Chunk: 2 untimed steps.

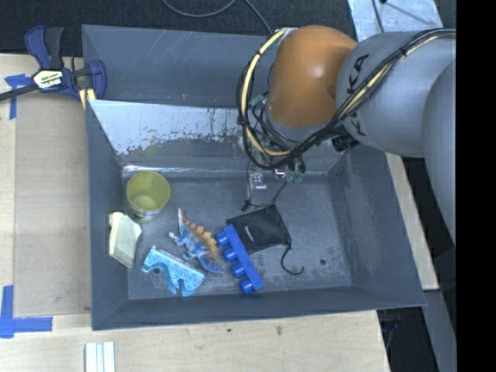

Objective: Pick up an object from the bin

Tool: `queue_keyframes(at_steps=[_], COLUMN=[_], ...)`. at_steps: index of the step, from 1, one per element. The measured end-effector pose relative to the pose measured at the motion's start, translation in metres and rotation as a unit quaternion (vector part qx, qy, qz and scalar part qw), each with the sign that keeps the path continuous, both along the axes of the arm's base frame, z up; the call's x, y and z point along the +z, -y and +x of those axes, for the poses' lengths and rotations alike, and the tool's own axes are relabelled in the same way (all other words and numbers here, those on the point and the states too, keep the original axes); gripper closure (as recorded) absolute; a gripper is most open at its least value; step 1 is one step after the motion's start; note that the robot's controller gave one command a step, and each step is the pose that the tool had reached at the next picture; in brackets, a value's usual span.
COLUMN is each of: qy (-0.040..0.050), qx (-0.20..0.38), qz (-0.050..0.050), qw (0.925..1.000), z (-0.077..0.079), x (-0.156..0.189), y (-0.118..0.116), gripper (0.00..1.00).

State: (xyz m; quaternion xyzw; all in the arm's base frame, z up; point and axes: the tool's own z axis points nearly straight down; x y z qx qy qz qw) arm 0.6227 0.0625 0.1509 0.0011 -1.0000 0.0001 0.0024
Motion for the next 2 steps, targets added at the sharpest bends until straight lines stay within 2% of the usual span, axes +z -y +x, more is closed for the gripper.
queue_keyframes(at_steps=[1,2], qy=[0.004,0.0044], qx=[0.0,0.049], qz=[0.0,0.0], qw=[1.0,0.9988], z=[0.002,-0.01], x=[0.005,-0.044], y=[0.0,0.031], gripper=[0.0,0.0])
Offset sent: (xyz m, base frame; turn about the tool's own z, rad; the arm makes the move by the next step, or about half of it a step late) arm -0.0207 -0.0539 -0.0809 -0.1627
